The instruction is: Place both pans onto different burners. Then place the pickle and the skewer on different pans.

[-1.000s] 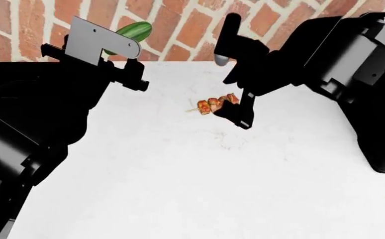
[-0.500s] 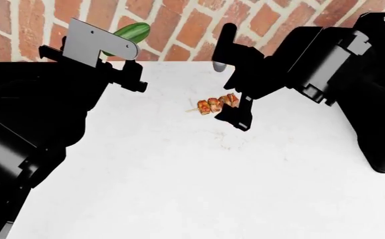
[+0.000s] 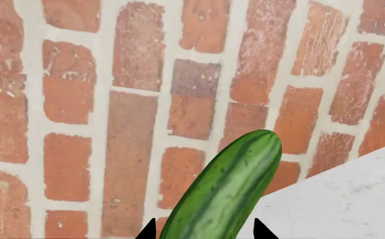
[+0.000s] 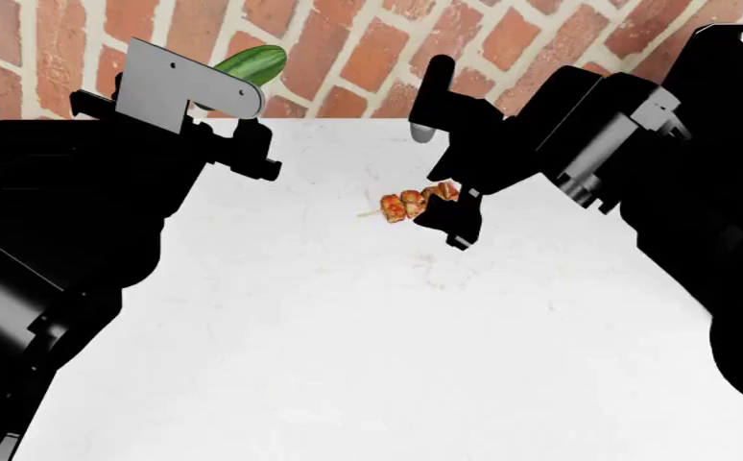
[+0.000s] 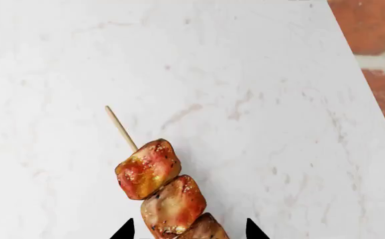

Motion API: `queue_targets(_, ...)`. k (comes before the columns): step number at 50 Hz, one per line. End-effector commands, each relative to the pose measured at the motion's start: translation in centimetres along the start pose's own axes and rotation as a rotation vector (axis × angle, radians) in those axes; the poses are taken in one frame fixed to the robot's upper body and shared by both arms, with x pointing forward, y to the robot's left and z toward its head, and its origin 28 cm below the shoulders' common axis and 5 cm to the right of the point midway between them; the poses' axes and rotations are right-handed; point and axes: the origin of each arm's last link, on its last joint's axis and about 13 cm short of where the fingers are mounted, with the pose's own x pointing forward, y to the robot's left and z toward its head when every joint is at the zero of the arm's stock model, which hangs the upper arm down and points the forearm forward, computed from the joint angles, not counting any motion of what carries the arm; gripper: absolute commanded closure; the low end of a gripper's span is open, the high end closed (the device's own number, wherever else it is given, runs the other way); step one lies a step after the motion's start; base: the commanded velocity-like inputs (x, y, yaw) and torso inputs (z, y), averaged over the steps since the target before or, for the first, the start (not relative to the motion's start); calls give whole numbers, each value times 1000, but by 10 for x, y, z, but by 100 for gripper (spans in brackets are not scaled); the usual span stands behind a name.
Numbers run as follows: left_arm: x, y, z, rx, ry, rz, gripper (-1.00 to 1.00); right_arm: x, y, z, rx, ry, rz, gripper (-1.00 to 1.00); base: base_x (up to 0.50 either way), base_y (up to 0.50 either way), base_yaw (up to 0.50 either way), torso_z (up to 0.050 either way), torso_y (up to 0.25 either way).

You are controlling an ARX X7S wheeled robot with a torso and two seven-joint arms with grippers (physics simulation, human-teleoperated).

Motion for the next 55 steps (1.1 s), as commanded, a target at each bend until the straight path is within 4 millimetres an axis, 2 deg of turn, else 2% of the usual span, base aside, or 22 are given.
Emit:
queue_targets(1, -1, 1, 1, -6, -3, 8, 100, 20, 4, -13, 11, 73, 30, 100, 0, 0, 0, 0, 0)
queue_targets(10, -1, 0, 1, -6, -4, 4, 100, 18, 3, -11, 6, 90, 27, 100, 0, 0, 0, 0, -1)
queue_targets(20, 0, -3, 2, -23, -5, -8, 100, -3, 10, -1, -73, 56, -24, 100, 0, 0, 0, 0, -1)
queue_targets(34, -2, -5, 4, -33, -19, -24, 100, -30, 20, 12, -77, -78, -98, 100, 0, 0, 0, 0, 0)
queue_targets(45, -3, -5, 4, -29, -23, -22, 100, -42, 19, 16, -82, -146, -179, 100, -258, 1, 0, 0, 0)
queue_targets(55, 0, -5, 7, -55, -27, -6, 100, -54, 24, 17, -37, -237, -302, 100, -481, 105, 0, 0, 0)
